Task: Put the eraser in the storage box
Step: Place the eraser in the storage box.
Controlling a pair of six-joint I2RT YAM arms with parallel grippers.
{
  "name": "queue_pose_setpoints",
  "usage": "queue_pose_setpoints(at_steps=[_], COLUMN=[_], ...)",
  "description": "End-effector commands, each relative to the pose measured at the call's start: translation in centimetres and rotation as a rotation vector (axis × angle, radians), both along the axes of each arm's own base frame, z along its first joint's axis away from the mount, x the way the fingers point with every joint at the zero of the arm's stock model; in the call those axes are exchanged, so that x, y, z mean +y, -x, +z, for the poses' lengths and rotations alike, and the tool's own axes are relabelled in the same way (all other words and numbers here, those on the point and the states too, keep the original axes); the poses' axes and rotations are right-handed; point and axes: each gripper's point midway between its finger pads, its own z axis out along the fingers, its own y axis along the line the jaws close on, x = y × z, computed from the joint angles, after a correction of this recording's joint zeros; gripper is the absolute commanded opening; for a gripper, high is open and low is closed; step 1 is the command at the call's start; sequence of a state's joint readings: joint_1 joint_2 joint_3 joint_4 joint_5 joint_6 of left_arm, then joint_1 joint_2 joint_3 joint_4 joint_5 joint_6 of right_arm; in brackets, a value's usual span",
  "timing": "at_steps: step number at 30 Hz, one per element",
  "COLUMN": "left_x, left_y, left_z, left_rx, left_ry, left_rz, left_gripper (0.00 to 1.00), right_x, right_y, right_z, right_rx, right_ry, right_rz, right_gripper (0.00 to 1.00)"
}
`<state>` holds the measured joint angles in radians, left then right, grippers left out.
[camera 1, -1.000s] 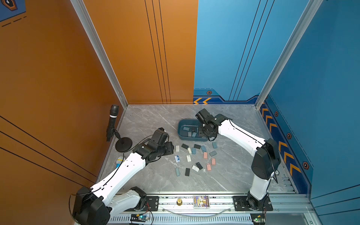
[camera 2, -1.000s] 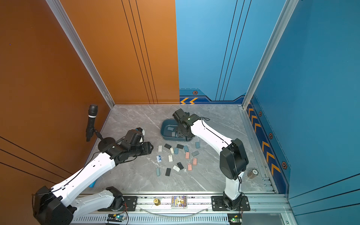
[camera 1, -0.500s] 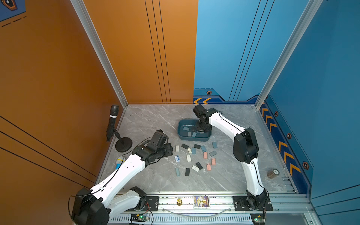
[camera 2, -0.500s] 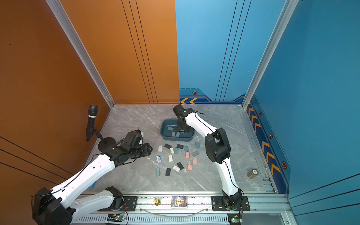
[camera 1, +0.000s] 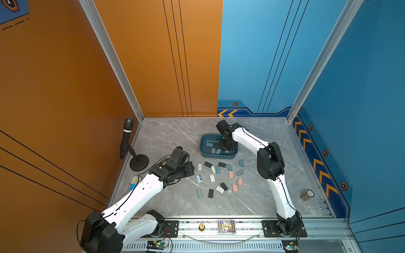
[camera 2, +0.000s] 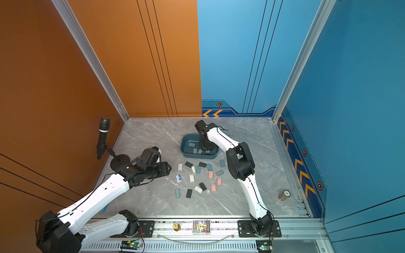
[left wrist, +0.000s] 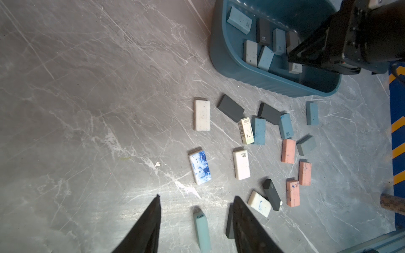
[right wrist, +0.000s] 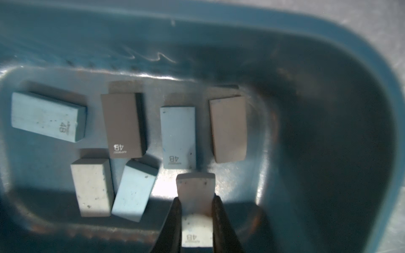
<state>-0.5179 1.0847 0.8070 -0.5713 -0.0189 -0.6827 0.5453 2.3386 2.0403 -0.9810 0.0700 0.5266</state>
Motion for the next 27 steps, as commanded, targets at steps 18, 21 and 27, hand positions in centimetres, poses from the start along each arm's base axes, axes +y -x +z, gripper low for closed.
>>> queue_pose_setpoints(at_steps=[18, 21, 27], left_x=[0.2, 0.1, -0.4], left_y=[-0.1, -0.2, -0.5], left_z=[-0.9, -0.9, -0.8], left_rx=[0.031, 0.035, 0.039], left_ry=[-0.012, -0.016, -0.012], left_rz=[0.017, 0.007, -0.010], left_gripper=[0.53, 0.54, 0.54], right_x=[0.6, 0.7, 0.8], right_y=[0.6, 0.6, 0.9], right_z=[2.4, 3.5, 6.1], right_rx=[-0.006, -0.026, -0.071], right_ry=[-0.026, -0.034, -0.047], right_rz=[0.014, 0.012, 0.017], right_gripper=[0.40, 0.42, 0.46])
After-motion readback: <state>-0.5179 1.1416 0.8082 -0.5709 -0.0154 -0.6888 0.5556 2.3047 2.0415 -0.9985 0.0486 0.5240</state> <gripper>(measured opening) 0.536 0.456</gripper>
